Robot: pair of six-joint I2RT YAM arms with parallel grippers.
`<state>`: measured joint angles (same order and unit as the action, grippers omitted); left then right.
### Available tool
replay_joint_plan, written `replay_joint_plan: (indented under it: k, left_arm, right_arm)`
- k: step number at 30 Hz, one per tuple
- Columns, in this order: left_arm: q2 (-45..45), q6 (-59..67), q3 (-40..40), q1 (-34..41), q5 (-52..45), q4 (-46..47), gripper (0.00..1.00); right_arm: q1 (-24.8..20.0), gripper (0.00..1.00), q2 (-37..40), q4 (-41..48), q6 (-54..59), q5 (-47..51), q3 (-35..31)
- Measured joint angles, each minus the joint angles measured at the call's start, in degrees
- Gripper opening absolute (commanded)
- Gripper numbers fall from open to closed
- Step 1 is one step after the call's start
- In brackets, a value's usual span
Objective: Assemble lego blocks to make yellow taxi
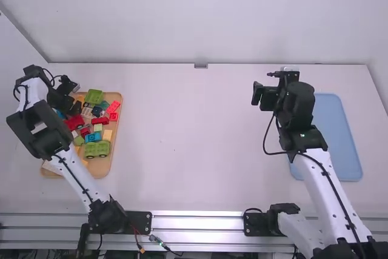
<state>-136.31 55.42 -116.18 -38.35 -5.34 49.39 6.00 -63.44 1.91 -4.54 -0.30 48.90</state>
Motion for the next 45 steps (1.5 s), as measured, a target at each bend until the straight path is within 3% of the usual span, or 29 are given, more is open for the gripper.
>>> replay_joint_plan:
  k: [5, 21, 32, 36, 40, 45]
  left_arm:
    - [0.02, 0.55, 0.0, -0.24, -0.68, 0.02, 0.89]
    - [0.02, 4.63, 3.72, -0.66, -1.11, -3.93, 0.91]
    - [0.24, 4.2, 4.83, -0.85, -3.87, -5.95, 0.84]
    - [0.24, 3.87, 4.81, -0.85, -3.87, -5.73, 0.88]
    - [0.24, 2.38, 4.81, -0.85, -3.65, -6.1, 1.0]
    - [0.26, 0.98, 4.42, -0.87, -3.58, -5.14, 0.99]
  right_arm:
    - [0.09, 0.99, 0.0, 0.17, -0.04, 0.07, 0.0]
    - [1.92, 0.99, 0.0, 0.0, -1.09, 0.11, 0.0]
    - [1.92, 0.99, 0.0, 0.0, -1.2, 0.11, 0.02]
    - [1.92, 0.99, 0.0, -0.02, -1.18, 0.15, 0.0]
    - [1.92, 0.99, 0.0, -0.31, -1.27, -0.02, 0.0]
    - [1.95, 0.99, 0.0, -0.98, -1.25, -0.09, 0.0]
